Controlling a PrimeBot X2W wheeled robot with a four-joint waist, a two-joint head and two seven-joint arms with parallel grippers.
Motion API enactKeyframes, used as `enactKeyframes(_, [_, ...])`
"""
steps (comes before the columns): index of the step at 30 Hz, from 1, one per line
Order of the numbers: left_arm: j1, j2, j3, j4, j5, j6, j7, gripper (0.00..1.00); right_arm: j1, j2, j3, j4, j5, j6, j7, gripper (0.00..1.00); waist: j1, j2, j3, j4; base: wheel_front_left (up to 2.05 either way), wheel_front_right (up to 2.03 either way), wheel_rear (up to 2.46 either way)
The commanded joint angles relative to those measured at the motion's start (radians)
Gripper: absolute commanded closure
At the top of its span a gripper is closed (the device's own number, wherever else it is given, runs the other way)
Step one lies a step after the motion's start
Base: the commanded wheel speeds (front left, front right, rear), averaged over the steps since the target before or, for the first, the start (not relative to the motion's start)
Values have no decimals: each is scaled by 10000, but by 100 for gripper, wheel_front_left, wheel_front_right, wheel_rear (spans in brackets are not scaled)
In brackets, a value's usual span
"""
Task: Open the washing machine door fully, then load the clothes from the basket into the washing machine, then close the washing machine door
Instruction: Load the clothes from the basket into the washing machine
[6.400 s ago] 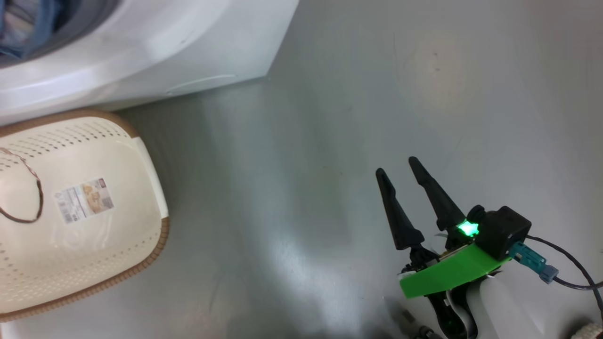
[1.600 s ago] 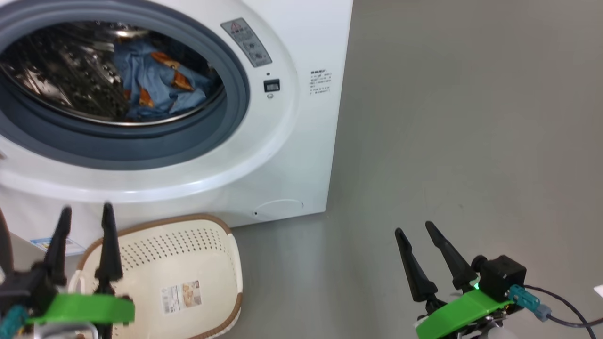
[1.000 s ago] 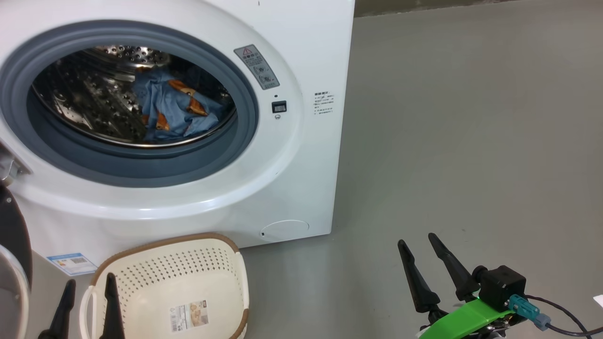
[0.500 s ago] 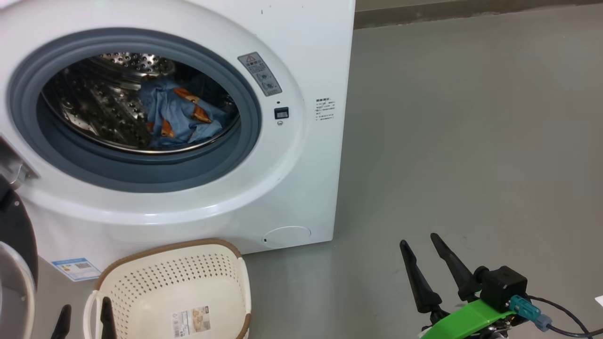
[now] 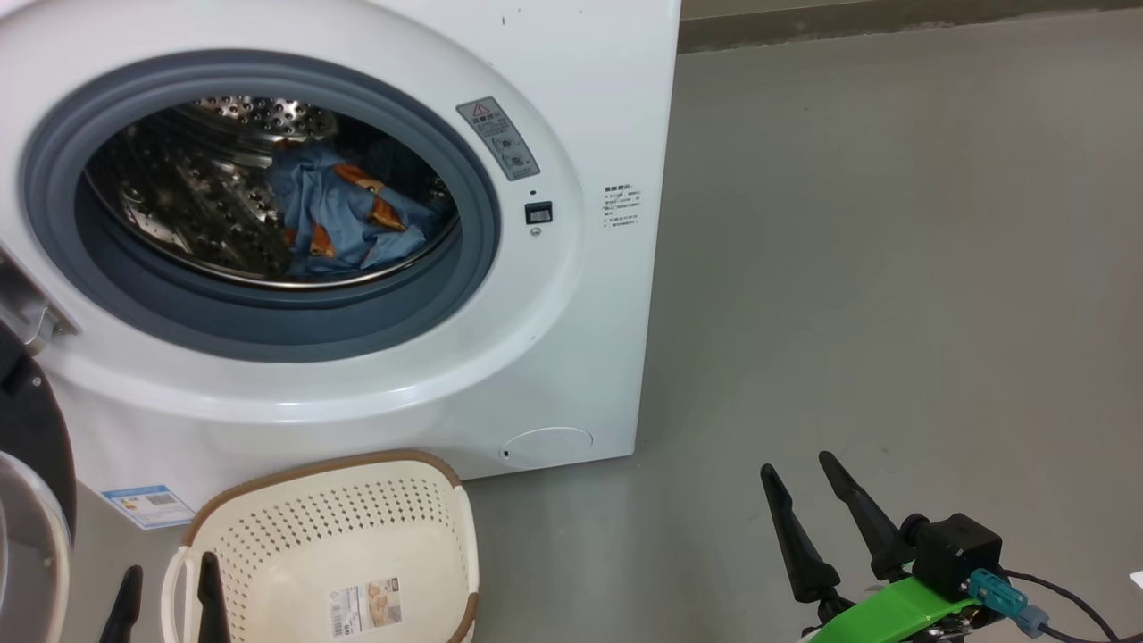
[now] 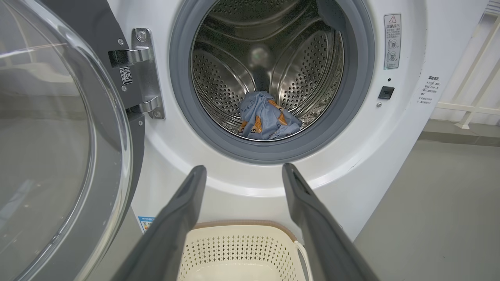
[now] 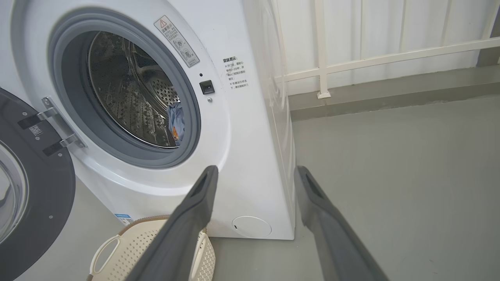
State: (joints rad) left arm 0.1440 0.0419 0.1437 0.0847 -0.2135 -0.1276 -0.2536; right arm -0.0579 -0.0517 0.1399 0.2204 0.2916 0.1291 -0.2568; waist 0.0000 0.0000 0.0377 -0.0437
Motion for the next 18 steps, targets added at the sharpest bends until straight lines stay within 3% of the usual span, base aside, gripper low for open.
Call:
enactKeyframes(1, [-105, 87, 281, -197, 71, -31, -82, 0, -96, 15, 201, -251, -56, 16, -49, 0, 0, 0, -9, 15, 0, 0, 0])
enactKeyframes(18, [-152, 85, 131, 36, 50, -31, -82, 0, -109, 15, 196, -209, -74, 16, -49, 0, 0, 0, -54, 44, 0, 0, 0])
